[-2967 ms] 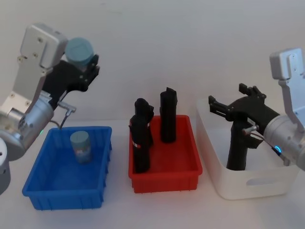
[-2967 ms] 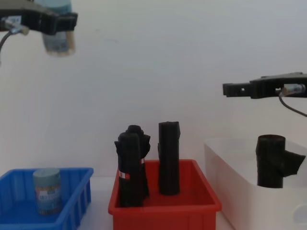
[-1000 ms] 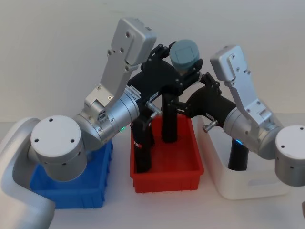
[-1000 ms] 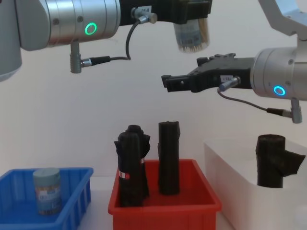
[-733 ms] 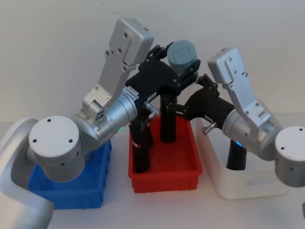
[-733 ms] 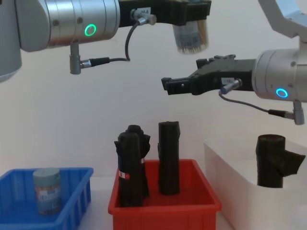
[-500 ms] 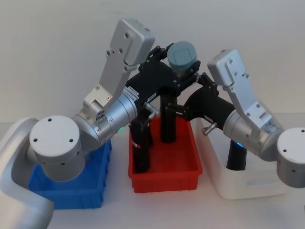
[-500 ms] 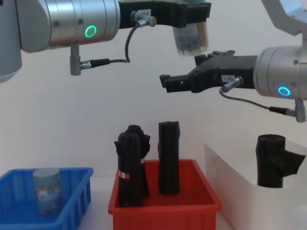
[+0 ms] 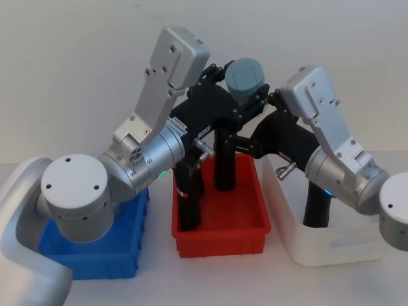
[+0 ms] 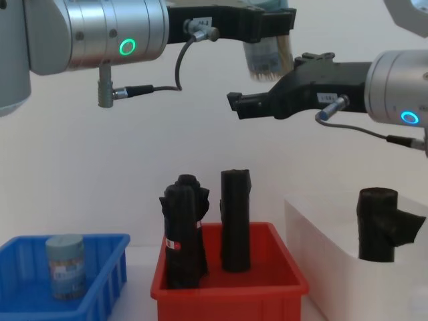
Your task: Pick the cotton swabs from the blue box and place them into the white box.
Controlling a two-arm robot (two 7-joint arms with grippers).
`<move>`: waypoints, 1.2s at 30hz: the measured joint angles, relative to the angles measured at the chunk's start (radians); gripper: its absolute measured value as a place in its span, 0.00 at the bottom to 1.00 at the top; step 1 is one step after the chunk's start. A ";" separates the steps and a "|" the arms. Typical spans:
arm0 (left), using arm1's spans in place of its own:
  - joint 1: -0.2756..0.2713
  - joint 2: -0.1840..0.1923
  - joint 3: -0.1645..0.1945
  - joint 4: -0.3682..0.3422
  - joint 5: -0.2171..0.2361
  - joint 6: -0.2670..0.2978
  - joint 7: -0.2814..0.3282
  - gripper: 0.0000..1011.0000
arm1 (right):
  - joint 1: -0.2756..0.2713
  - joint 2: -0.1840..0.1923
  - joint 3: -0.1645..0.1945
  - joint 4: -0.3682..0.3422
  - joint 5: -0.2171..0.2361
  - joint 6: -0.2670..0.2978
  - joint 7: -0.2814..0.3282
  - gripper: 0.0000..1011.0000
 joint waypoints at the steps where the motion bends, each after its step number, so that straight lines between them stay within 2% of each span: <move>1: 0.000 0.000 0.000 0.000 0.000 0.000 0.000 0.67 | -0.001 0.001 0.000 -0.002 -0.001 0.000 0.000 0.99; 22: -0.004 -0.004 0.005 0.016 0.001 0.006 -0.007 0.67 | -0.002 0.015 0.000 -0.027 -0.026 -0.008 -0.012 0.99; 36: -0.001 -0.002 0.005 0.017 -0.007 0.005 -0.004 0.67 | 0.006 0.014 -0.003 -0.005 -0.044 0.032 -0.017 0.99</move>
